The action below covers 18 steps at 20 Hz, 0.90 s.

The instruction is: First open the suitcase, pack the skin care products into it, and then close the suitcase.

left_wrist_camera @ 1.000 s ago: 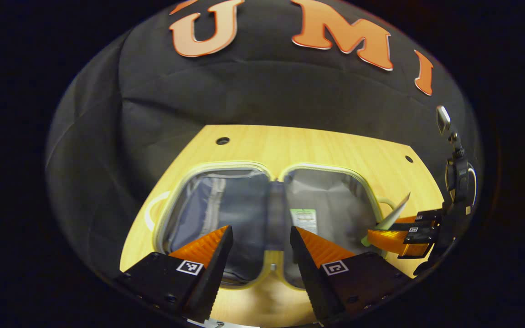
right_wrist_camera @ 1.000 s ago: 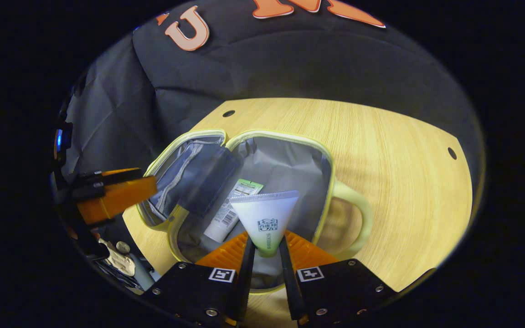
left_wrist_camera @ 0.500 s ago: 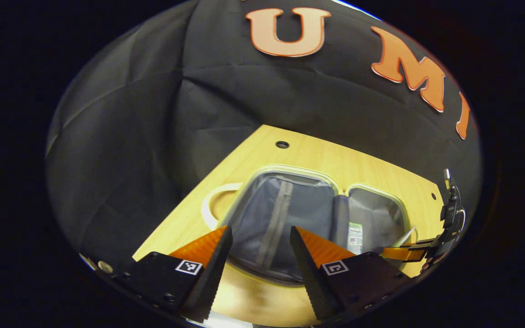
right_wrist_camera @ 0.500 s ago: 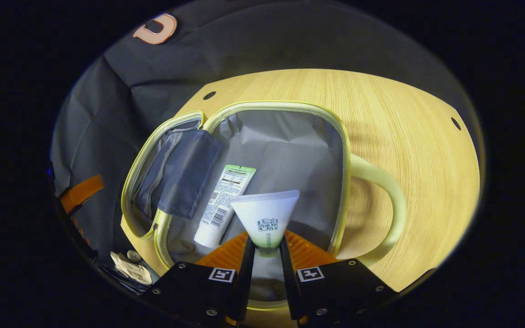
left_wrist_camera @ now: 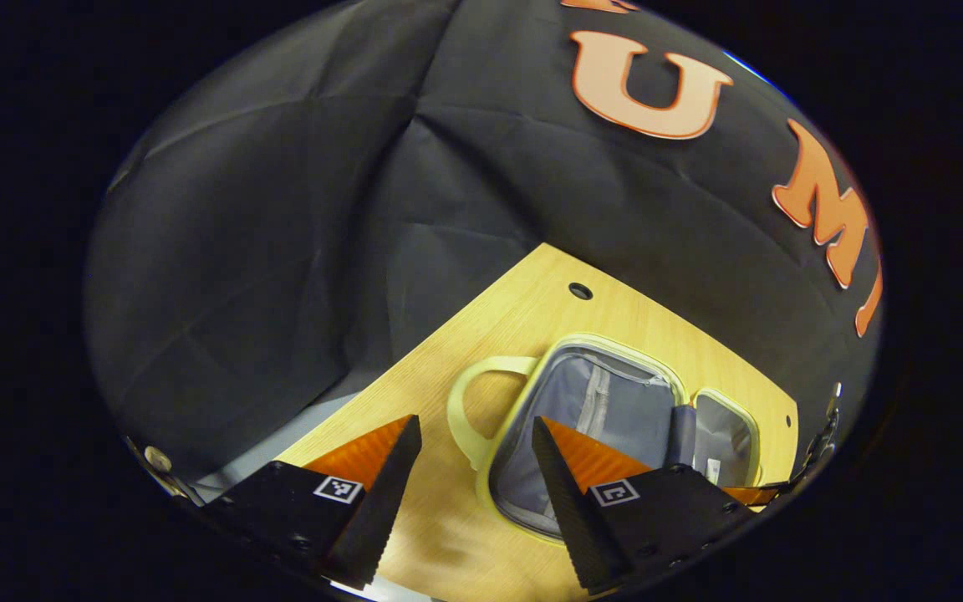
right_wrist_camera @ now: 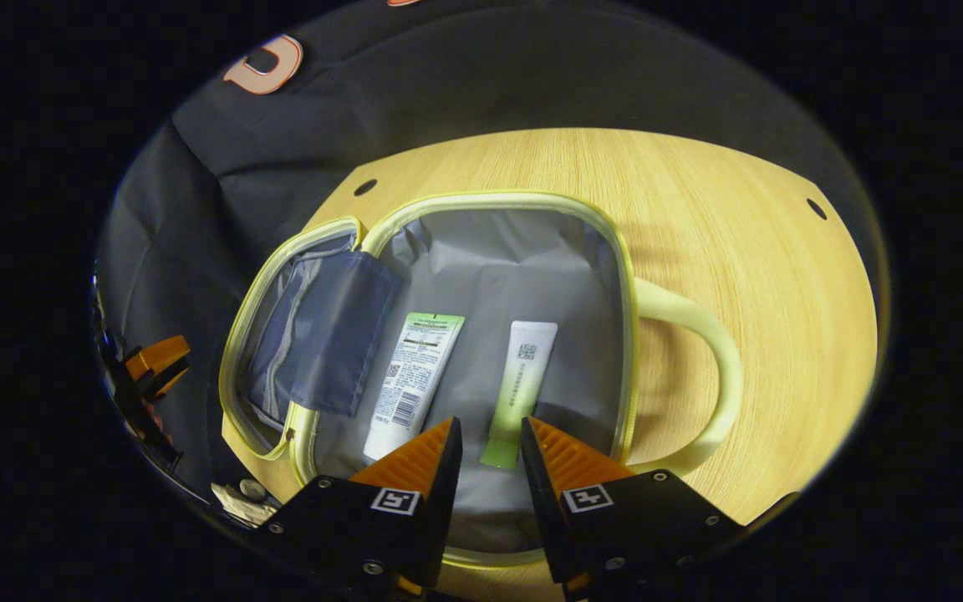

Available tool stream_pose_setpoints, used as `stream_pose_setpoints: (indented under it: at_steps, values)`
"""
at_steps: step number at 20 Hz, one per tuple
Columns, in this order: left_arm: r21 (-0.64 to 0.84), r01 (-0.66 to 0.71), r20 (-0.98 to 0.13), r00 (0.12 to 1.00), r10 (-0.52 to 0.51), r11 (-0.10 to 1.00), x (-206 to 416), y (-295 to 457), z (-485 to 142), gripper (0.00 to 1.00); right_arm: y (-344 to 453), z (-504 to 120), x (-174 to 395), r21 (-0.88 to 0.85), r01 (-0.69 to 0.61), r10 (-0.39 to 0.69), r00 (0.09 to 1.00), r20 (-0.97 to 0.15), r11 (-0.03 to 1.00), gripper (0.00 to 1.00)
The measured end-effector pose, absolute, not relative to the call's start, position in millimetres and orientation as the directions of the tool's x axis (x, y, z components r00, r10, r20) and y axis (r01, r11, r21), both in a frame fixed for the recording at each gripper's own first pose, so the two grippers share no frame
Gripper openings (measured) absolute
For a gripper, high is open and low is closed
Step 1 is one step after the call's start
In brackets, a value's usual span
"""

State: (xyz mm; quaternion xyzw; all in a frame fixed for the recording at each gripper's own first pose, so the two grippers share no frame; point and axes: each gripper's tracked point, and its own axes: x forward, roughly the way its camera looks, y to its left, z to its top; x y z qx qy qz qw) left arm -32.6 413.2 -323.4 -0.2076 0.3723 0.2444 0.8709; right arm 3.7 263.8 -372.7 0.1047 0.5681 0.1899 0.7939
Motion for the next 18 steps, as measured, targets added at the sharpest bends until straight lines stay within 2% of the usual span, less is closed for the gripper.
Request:
stream_pose_setpoints:
  at_steps: [1,3,4,6,9,10,12,13,14,15,18]
  values:
    - [-0.186,-0.58,-0.758,0.598,0.261,0.793,-30.9,419.8,-330.2,0.84,260.9,-366.4,4.5,0.375,-0.18,0.414,0.309,-0.856,0.909,0.51]
    - [-0.209,-0.579,-0.774,0.591,0.229,0.788,-23.7,430.1,-347.9,0.84,249.6,-353.8,10.9,0.334,-0.166,0.373,0.389,-0.843,0.928,0.6]
    - [-0.216,-0.581,-0.786,0.58,0.212,0.785,-23.1,435.3,-357.9,0.84,243.0,-347.0,13.1,0.311,-0.158,0.349,0.428,-0.834,0.937,0.69]
    - [-0.233,-0.573,-0.813,0.558,0.165,0.786,-20.2,439.1,-379.9,0.84,232.5,-330.4,13.6,0.286,-0.142,0.318,0.492,-0.811,0.948,0.78]
    - [-0.243,-0.558,-0.838,0.533,0.118,0.793,-9.9,446.0,-406.0,0.84,219.0,-300.9,15.8,0.265,-0.115,0.282,0.582,-0.763,0.957,0.83]
    - [-0.253,-0.552,-0.845,0.526,0.097,0.795,-6.4,445.1,-414.2,0.89,211.9,-290.8,16.1,0.251,-0.103,0.26,0.613,-0.746,0.963,0.84]
    - [-0.261,-0.547,-0.857,0.511,0.07,0.795,1.3,448.2,-430.9,0.77,199.8,-268.1,18.7,0.231,-0.09,0.23,0.675,-0.701,0.969,0.84]
    - [-0.271,-0.539,-0.858,0.511,0.053,0.798,4.6,448.2,-436.4,0.66,193.6,-256.9,19.1,0.228,-0.082,0.219,0.695,-0.684,0.97,0.84]
    - [-0.284,-0.528,-0.859,0.511,0.032,0.8,6.2,444.6,-438.2,0.6,187.4,-246.2,19.6,0.225,-0.072,0.208,0.717,-0.665,0.972,0.84]
    - [-0.288,-0.522,-0.863,0.505,0.018,0.803,7.5,444.2,-441.3,0.66,176.9,-236.1,21.3,0.213,-0.055,0.183,0.74,-0.648,0.975,0.84]
    - [-0.365,-0.515,-0.843,0.536,-0.041,0.775,24.8,430.9,-451.5,0.23,145.1,-215.5,26.4,0.142,-0.022,0.104,0.787,-0.609,0.99,0.84]
